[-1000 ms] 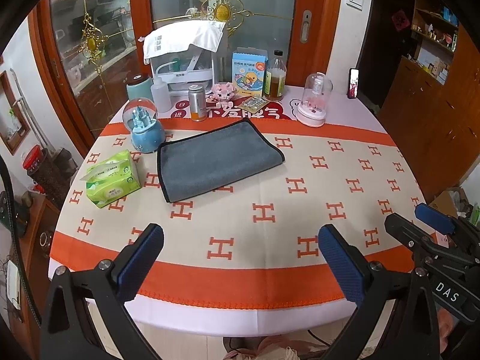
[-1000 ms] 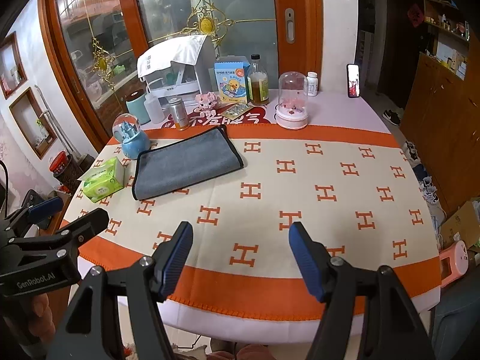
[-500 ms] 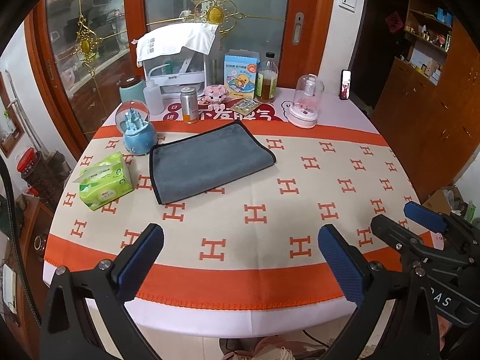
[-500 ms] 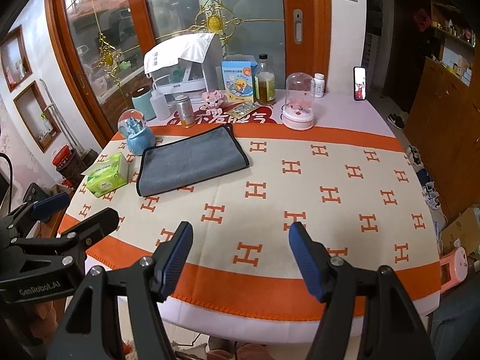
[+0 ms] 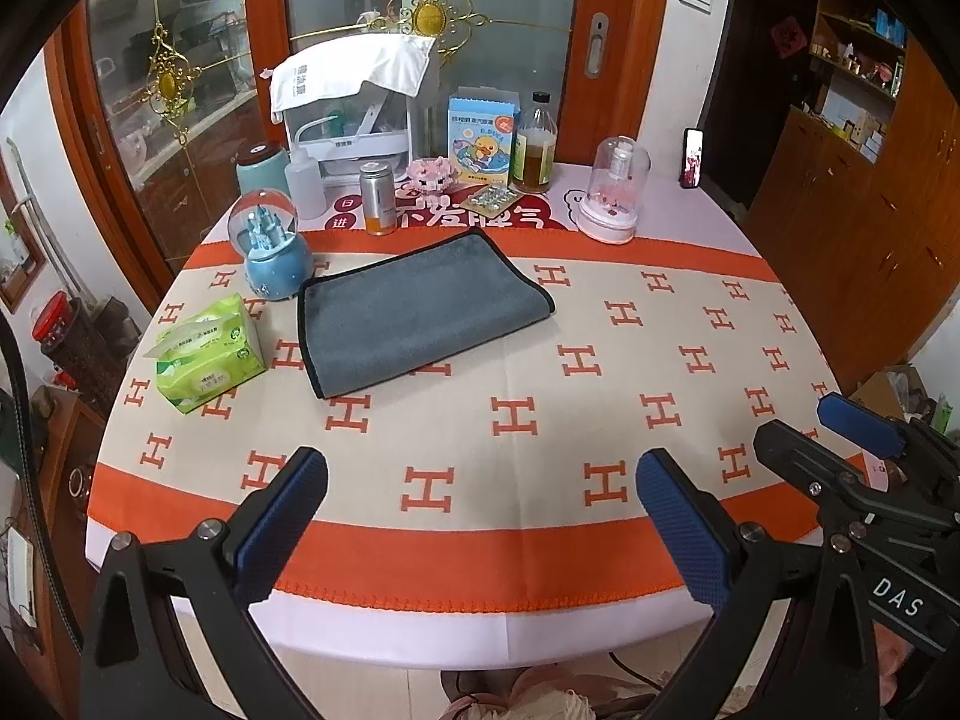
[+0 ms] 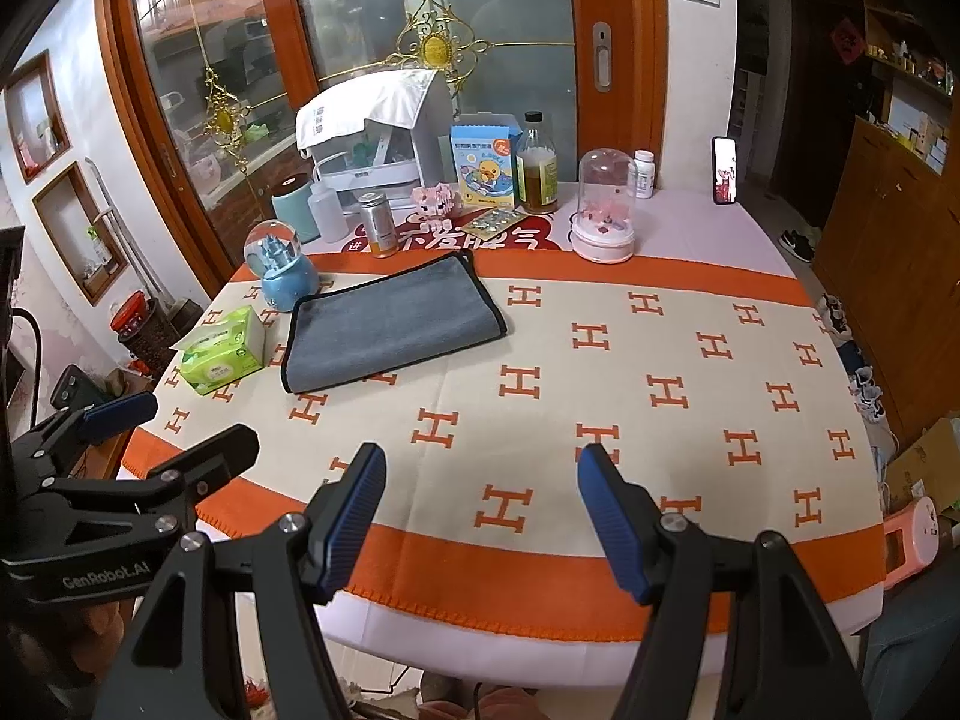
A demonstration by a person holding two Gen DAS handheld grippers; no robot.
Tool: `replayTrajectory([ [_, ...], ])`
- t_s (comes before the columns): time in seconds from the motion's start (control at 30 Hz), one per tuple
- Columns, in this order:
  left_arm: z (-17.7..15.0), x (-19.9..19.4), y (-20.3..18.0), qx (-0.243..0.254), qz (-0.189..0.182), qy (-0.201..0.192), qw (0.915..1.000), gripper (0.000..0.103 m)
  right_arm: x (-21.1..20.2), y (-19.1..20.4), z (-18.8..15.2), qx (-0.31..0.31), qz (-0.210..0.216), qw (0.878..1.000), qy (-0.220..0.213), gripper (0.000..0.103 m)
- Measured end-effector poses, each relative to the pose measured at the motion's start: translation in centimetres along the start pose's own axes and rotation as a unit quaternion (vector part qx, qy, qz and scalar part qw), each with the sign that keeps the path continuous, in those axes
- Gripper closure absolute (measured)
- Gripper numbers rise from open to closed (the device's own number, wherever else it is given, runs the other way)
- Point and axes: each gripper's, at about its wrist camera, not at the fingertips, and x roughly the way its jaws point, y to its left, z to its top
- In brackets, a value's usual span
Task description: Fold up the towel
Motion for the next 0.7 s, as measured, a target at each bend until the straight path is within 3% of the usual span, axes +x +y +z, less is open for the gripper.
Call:
replayTrajectory([
  [0.7,-0.3,0.1,-0.2,0.008,-0.005,-0.002,1.0000,0.001,-1.1,0.1,-0.5,0.003,0.009,1.000,-0.012,0.034],
])
